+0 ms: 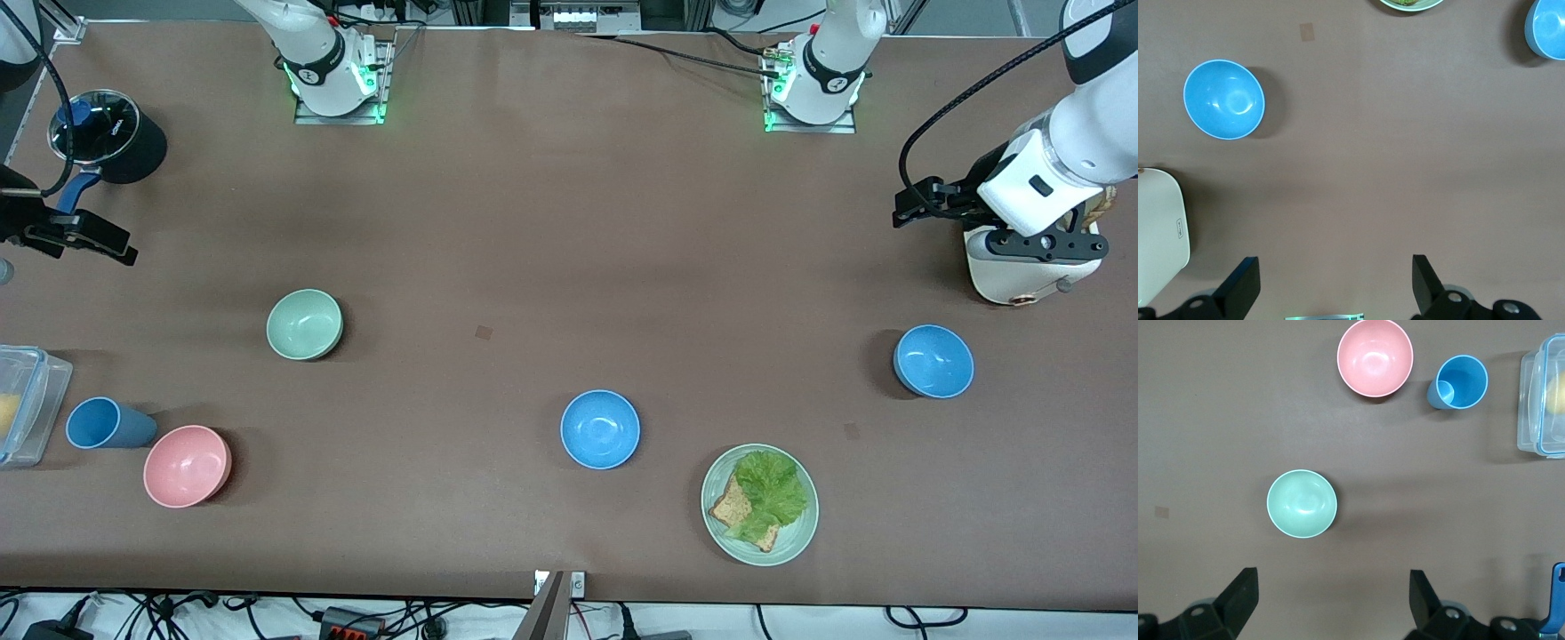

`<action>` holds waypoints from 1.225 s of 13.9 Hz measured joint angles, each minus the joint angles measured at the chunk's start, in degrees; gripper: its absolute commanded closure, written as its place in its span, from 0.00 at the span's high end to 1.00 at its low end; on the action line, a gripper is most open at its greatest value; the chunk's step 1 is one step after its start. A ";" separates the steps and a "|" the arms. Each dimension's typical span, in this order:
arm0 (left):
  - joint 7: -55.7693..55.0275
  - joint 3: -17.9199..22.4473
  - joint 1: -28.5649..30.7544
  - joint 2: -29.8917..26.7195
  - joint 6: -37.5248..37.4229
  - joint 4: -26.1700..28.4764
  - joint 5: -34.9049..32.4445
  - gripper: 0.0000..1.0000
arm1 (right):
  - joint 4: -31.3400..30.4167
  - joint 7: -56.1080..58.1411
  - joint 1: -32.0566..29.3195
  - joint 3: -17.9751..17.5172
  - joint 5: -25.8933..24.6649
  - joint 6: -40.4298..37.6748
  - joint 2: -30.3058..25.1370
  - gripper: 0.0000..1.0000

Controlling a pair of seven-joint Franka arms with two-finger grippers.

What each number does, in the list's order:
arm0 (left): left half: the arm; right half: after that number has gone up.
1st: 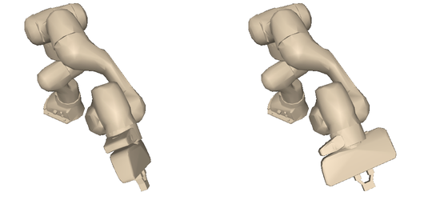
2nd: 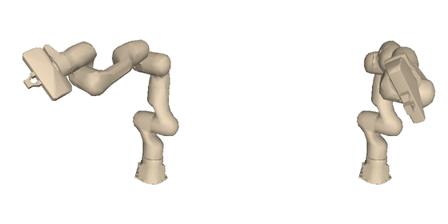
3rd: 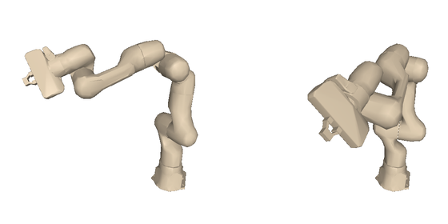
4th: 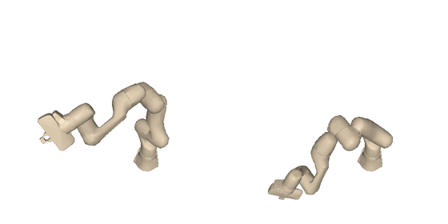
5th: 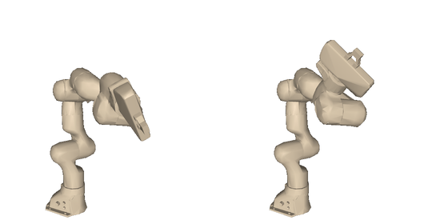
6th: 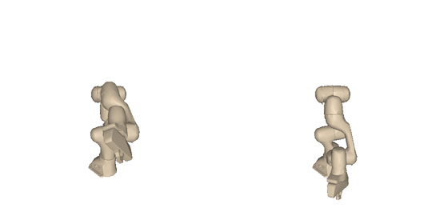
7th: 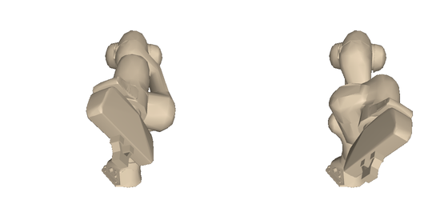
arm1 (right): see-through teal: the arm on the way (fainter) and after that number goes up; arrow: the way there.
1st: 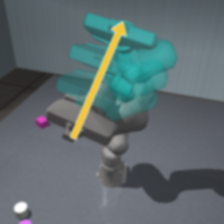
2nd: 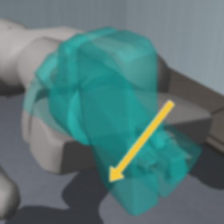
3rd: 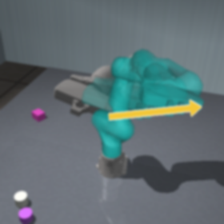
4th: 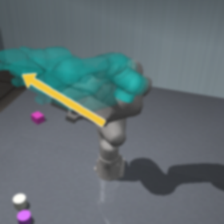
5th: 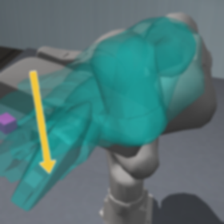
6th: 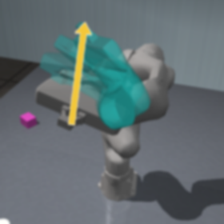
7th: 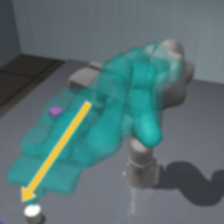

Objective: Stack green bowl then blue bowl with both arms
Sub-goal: 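Move the right gripper toward the pale green bowl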

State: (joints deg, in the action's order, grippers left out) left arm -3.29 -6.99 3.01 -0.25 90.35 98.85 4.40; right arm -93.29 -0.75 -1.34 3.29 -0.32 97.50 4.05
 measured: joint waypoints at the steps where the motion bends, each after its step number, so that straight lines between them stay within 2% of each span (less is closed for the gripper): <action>1: -0.03 0.00 0.02 0.00 0.02 0.00 0.00 1.00 | 0.00 0.00 0.00 0.00 0.00 0.00 0.00 1.00; 9: -0.23 0.03 0.26 0.00 0.04 0.03 0.00 1.00 | -0.85 0.00 0.00 -0.01 -0.01 0.01 1.38 1.00; 17: -0.81 0.02 0.35 0.01 0.04 0.10 0.00 1.00 | -1.60 0.00 0.01 -0.01 -0.11 5.96 17.10 1.00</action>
State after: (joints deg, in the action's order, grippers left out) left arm -4.09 -6.97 3.36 -0.24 90.40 98.95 4.40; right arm -94.89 -0.75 -1.33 3.28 -0.42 103.46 21.15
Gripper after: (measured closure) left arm 0.000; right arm 0.000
